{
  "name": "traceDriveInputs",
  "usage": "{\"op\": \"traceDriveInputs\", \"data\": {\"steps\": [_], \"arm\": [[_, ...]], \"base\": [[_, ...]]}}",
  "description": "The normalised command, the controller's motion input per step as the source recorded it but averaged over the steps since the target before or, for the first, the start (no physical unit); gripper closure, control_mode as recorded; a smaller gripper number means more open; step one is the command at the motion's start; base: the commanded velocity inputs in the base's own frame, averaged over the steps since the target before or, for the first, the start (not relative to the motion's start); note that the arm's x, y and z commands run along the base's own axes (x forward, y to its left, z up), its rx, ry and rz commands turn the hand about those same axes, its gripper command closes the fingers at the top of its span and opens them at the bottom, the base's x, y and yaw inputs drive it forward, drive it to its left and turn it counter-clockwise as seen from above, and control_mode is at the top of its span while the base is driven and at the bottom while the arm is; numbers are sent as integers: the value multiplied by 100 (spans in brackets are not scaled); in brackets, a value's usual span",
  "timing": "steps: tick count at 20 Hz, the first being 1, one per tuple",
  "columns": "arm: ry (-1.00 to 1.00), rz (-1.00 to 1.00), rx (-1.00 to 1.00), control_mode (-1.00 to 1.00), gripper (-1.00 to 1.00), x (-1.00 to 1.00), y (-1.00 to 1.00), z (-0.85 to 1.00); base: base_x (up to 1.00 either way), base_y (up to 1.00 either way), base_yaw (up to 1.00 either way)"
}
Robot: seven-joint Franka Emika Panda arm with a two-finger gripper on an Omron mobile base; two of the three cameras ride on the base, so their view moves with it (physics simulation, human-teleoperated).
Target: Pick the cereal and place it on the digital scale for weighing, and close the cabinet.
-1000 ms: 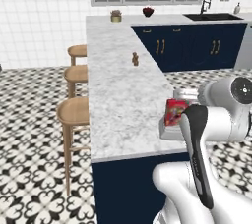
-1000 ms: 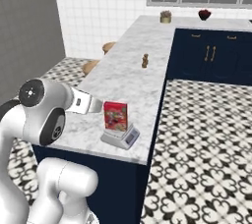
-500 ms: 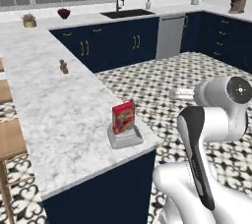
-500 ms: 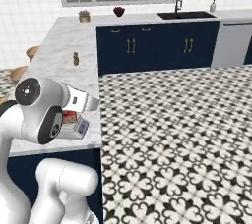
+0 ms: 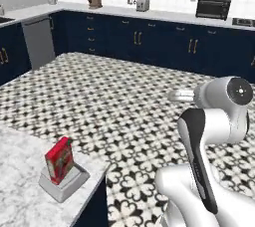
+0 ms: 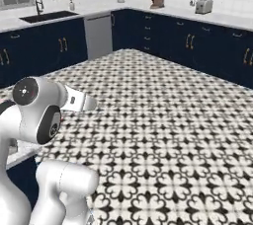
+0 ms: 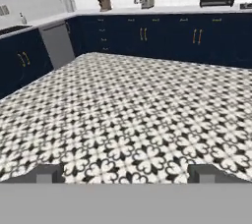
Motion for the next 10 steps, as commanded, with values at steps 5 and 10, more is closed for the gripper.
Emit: {"op": "traceDriveInputs", "data": {"steps": [5,10], "arm": [[0,0,0,100,-100,0,0,0],[0,0,0,100,-100,0,0,0]], "base": [[0,0,-99],[0,0,-97]]}}
